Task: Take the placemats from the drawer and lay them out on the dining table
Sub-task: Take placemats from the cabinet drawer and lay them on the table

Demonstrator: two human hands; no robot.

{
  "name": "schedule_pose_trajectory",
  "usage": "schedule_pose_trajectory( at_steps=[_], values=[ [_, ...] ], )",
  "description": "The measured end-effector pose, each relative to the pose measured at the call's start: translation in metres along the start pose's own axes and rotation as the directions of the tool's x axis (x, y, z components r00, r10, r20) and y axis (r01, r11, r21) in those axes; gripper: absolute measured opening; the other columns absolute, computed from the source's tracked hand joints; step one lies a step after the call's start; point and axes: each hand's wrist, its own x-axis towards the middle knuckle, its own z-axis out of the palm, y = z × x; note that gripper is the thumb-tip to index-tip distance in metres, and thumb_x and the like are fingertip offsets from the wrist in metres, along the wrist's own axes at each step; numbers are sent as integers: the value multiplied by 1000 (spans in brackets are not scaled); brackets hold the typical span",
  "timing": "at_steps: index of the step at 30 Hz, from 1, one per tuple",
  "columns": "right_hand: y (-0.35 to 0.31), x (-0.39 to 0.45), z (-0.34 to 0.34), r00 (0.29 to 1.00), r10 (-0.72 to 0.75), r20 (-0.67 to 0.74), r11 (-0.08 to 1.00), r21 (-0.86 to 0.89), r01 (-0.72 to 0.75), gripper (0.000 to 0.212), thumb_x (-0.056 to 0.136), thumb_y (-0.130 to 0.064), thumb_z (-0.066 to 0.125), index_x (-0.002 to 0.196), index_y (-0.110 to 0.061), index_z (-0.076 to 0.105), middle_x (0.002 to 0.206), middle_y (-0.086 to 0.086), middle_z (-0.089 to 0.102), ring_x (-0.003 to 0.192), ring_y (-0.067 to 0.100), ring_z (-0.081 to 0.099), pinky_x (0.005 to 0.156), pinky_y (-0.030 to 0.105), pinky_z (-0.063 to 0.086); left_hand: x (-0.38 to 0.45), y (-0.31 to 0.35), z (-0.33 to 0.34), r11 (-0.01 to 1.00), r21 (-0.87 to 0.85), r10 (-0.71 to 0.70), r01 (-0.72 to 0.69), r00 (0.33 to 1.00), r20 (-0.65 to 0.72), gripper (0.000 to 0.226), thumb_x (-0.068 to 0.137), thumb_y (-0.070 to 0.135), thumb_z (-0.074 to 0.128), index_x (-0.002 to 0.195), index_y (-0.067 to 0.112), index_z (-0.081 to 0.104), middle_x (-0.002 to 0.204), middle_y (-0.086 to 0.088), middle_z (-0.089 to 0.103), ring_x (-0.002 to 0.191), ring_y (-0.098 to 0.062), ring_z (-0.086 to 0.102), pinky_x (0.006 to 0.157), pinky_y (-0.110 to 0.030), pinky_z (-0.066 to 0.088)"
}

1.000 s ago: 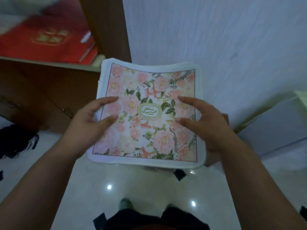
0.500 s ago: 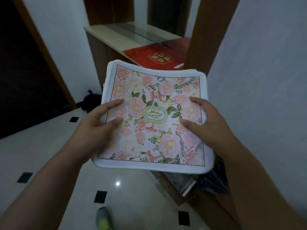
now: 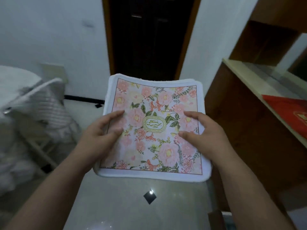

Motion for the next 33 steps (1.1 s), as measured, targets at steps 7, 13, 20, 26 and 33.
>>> schedule_pose_trajectory(
  at_steps=[7, 13, 20, 26, 33],
  values=[
    [-93, 80, 190, 948, -135, 289, 991, 46, 127, 72, 71, -37, 87, 130, -59, 51, 127, -16, 61, 107, 7, 66, 93, 40, 57, -2, -30, -183, 998, 46, -26, 46, 934, -357, 49, 92, 14, 72, 124, 50, 66, 135, 17, 62, 121, -4, 62, 104, -39, 52],
    [-148, 115, 315, 860, -208, 465, 978, 71, 198, 72, 76, -39, 82, 133, -61, 43, 133, -13, 52, 106, 4, 64, 94, 39, 57, -12, -48, -283, 993, 30, -79, 115, 829, -553, 49, 94, 15, 70, 122, 54, 65, 134, 20, 61, 117, -3, 64, 92, -28, 58],
    [-178, 176, 425, 762, -255, 595, 963, 89, 253, 69, 76, -38, 81, 129, -60, 44, 133, -17, 51, 111, 6, 61, 96, 41, 55, 5, -83, -340, 977, 13, -145, 212, 708, -691, 50, 94, 15, 69, 126, 53, 63, 131, 29, 57, 116, 14, 56, 97, -20, 51],
    [-213, 256, 524, 604, -318, 731, 938, 150, 313, 69, 74, -36, 83, 126, -61, 44, 134, -17, 55, 113, 7, 62, 97, 42, 55, 52, -106, -386, 967, -69, -196, 246, 539, -819, 49, 94, 8, 68, 127, 44, 66, 128, 28, 55, 95, 26, 57, 72, -2, 49],
    [-285, 342, 628, 413, -407, 815, 859, 187, 477, 65, 78, -31, 80, 131, -51, 47, 128, -13, 55, 107, 9, 62, 93, 39, 56, 105, -133, -434, 950, -182, -254, 253, 289, -923, 44, 94, 15, 68, 119, 52, 68, 133, 17, 61, 115, -10, 65, 95, -40, 58]
  ],
)
